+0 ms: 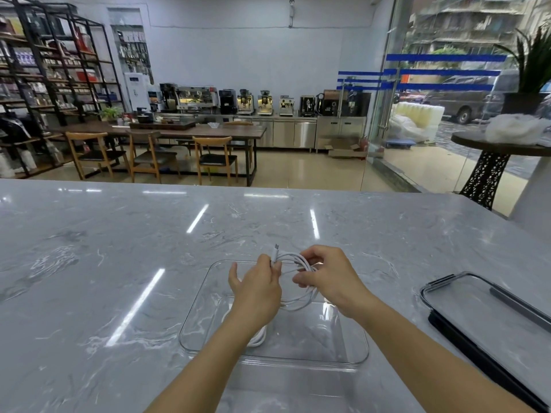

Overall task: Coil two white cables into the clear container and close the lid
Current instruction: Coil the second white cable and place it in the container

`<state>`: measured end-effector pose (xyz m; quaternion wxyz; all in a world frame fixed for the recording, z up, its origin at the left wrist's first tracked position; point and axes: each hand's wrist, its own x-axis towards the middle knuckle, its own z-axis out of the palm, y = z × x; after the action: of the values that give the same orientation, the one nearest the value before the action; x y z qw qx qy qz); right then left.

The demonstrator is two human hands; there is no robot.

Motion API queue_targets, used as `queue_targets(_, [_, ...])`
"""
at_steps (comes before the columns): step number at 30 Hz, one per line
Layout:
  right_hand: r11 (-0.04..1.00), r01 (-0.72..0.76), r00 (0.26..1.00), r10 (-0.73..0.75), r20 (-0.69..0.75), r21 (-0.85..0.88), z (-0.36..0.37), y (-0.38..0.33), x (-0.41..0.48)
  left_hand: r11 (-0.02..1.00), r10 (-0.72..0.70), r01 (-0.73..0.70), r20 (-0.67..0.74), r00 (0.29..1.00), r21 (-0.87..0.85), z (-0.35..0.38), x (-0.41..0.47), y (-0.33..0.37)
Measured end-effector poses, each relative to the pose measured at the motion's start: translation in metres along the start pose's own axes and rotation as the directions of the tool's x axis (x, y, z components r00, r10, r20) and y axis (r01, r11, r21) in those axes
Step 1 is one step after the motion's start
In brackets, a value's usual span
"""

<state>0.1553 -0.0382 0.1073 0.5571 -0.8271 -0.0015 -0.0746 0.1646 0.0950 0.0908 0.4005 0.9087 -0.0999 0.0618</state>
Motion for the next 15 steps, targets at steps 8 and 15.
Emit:
queue_targets(8, [0.476,0.457,0.776,-0.626,0.075,-0.751,0.001,0.012,-0.007,0.917,0.007,0.054,0.153,0.988,-0.395,-0.007,-0.007,0.008])
queue_targets(15, [0.396,0.551,0.591,-0.806,0.009,-0.734,-0.004,0.015,-0.007,0.823,-0.071,0.176,0.209,0.975,-0.541,-0.011,-0.008,0.016])
